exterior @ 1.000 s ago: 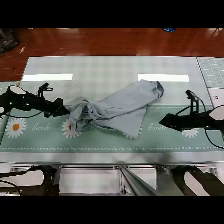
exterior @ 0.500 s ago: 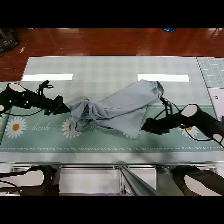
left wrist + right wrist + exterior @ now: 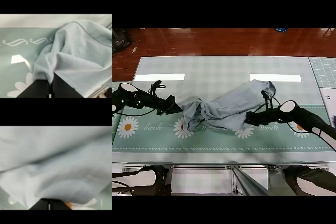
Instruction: Fold the shirts.
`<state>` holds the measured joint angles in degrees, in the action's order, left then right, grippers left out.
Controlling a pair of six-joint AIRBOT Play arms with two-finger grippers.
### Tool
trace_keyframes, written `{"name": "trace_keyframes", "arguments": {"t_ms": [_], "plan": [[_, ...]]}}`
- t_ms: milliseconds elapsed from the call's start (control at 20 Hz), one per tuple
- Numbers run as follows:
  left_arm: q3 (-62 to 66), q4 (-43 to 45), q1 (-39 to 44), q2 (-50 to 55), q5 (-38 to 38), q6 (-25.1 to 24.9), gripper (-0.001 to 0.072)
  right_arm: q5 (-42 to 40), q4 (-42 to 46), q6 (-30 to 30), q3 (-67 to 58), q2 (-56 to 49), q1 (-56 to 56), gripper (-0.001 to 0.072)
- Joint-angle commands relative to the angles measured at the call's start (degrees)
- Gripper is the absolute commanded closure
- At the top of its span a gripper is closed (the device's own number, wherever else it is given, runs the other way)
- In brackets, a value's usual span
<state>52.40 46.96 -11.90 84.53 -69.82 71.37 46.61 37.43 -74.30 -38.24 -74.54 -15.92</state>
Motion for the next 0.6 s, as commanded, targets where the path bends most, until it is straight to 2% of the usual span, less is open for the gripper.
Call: {"name": "trace_keyframes", "arguments": {"t_ms": [0, 250, 550], "plan": [[2.0, -3.4, 0.0, -1.9, -1.0, -0.2, 0.0686, 5.5, -2.3, 5.4, -7.4, -0.1, 0.7, 0.0690], [18.6, -10.1, 0.0, -12.1, -2.2, -0.2, 0.0686, 12.3, 1.2, 4.0, -28.1, 6.8, 7.7, 0.0691], [45.4, -10.5, 0.0, -24.2, 0.5, 0.7, 0.0686, 18.3, 11.9, -0.5, -57.0, 18.8, 16.7, 0.0690]]}}
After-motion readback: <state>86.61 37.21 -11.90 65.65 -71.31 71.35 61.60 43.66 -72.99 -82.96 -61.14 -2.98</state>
